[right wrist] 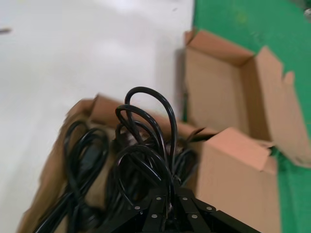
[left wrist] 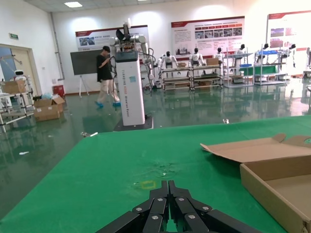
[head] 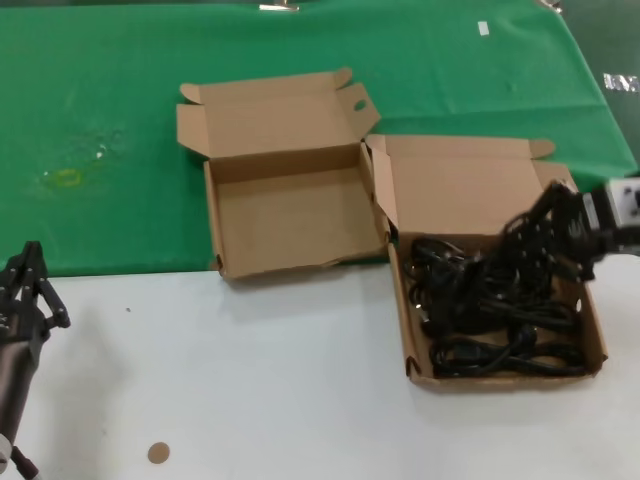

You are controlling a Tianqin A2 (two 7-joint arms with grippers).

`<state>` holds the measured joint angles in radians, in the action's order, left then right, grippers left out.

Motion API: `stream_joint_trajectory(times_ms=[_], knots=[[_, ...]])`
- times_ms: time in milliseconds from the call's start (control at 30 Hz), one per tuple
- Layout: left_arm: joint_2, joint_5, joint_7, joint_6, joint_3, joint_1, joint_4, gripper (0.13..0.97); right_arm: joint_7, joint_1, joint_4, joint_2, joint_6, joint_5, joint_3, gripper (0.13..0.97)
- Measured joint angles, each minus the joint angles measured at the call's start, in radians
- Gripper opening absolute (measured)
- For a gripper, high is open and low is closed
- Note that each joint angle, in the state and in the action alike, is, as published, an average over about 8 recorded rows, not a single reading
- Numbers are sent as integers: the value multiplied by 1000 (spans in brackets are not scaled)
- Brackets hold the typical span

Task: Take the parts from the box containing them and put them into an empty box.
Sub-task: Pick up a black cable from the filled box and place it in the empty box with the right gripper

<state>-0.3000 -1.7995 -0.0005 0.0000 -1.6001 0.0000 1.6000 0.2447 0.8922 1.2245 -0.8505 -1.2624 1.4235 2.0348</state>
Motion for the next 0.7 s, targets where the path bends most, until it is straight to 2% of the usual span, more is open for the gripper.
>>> stream_joint_trajectory(times_ms=[333, 700], knots=[[0, 0, 0, 0, 0, 0, 0, 152, -73, 85, 6, 72, -4, -13, 16, 158], [0, 0, 0, 0, 0, 0, 0, 152, -171, 134, 33, 231, 71, -80, 75, 158]])
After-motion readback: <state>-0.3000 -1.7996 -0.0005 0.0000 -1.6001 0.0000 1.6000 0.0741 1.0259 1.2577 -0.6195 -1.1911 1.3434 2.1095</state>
